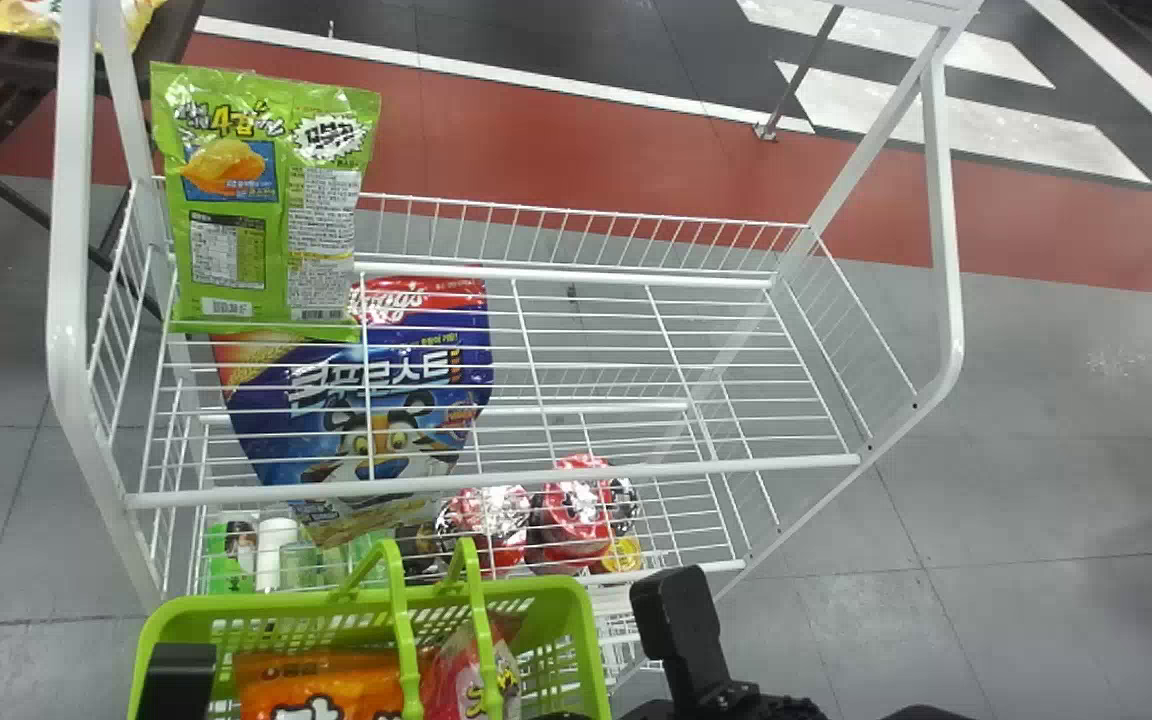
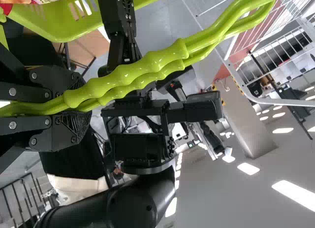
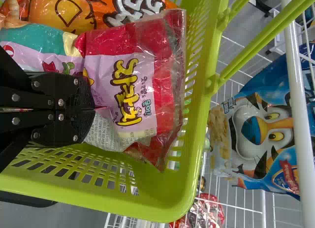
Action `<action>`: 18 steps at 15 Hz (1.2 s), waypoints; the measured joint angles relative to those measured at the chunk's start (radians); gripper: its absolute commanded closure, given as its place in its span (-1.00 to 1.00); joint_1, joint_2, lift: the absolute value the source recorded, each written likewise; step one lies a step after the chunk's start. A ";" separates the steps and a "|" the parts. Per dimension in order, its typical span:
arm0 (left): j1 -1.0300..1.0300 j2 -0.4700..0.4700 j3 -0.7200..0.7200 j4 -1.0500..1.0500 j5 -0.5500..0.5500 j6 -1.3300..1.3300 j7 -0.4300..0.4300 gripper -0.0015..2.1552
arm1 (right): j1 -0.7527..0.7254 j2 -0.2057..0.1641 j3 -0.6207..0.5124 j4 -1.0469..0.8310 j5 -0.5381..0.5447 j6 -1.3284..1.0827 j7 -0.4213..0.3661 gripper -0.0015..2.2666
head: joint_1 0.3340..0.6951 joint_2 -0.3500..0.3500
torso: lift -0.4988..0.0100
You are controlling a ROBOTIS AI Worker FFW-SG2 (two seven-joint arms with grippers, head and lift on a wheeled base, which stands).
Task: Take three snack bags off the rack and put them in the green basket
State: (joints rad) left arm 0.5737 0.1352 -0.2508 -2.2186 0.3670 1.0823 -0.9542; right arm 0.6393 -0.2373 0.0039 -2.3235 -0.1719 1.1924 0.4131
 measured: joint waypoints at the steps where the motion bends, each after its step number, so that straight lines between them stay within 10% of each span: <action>1: 0.000 0.000 0.000 0.000 0.000 0.000 0.000 0.43 | 0.015 0.000 -0.029 -0.038 -0.025 0.021 0.014 -1.00 | 1.00 -1.00 | 0.89; 7: 0.003 -0.001 -0.001 0.000 0.000 -0.002 -0.001 0.43 | 0.059 0.052 -0.212 -0.283 -0.160 0.173 0.086 -0.94 | 1.00 -1.00 | 0.89; 14: 0.012 -0.002 -0.024 0.000 -0.017 -0.014 0.011 0.43 | 0.149 0.106 -0.035 -0.159 0.006 -1.086 -0.159 -0.94 | 1.00 -1.00 | 0.89; 18: 0.025 -0.001 -0.016 0.003 -0.023 -0.024 0.001 0.43 | 0.195 0.111 0.019 -0.010 0.010 -1.309 -0.252 -0.94 | 1.00 -1.00 | 0.89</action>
State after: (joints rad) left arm 0.5986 0.1342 -0.2665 -2.2154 0.3443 1.0585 -0.9532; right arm 0.8348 -0.1258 0.0228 -2.3337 -0.1615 -0.1168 0.1609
